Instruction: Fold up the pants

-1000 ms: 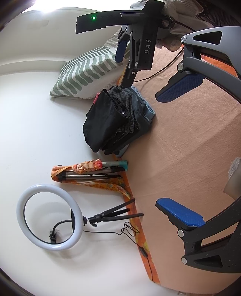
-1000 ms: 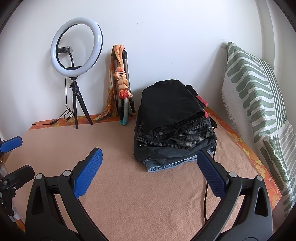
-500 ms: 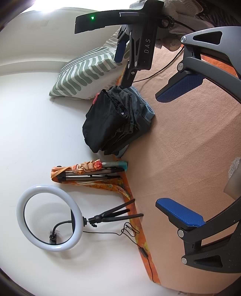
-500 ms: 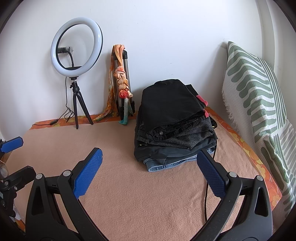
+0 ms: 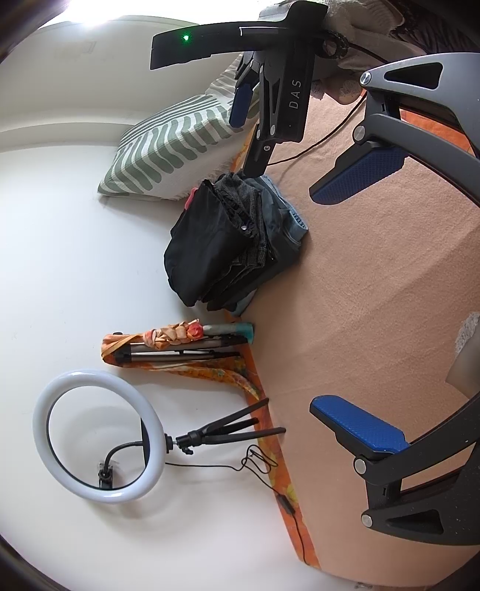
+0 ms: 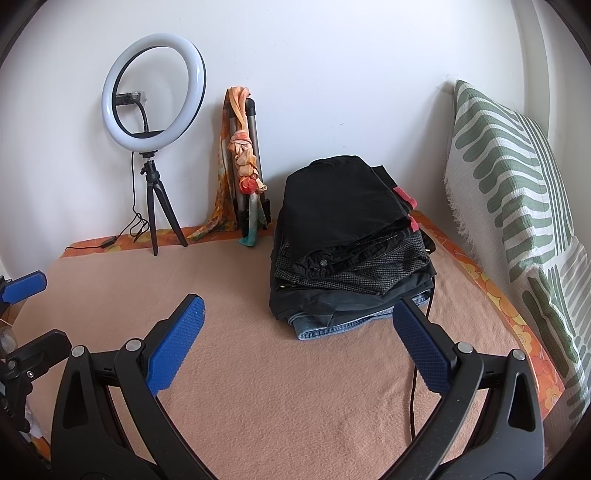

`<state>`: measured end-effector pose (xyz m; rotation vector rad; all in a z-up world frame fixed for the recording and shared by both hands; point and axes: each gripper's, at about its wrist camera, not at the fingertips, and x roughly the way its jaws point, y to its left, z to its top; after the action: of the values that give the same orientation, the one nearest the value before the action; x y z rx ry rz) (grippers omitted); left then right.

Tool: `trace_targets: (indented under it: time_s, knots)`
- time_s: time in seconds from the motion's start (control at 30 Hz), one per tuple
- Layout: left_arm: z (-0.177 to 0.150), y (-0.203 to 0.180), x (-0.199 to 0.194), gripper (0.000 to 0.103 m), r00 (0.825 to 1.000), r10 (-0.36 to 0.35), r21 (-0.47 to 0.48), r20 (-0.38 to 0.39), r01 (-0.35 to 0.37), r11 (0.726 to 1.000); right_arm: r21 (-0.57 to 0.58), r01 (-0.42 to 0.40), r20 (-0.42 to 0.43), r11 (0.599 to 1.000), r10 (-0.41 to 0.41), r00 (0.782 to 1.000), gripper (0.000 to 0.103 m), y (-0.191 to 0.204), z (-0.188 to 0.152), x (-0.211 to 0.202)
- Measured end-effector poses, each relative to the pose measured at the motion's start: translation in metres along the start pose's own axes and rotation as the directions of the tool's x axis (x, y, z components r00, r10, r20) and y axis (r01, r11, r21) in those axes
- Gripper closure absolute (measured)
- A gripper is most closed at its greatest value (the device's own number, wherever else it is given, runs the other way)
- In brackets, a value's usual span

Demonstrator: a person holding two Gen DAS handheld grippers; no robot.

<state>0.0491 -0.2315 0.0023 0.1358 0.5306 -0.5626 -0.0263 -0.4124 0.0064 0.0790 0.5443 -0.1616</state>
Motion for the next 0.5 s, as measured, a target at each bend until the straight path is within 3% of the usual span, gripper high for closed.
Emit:
trace_targets:
  time_s: [0.5]
  knots:
    - [-0.0008,0.0052,-0.0011,0.000,1.000,-0.006,-0.017,-0.004,0.006,1.000,-0.003,-0.003,-0.003,1.000,0.003,1.000,0.000,0.0022,-0.0007,0.0002]
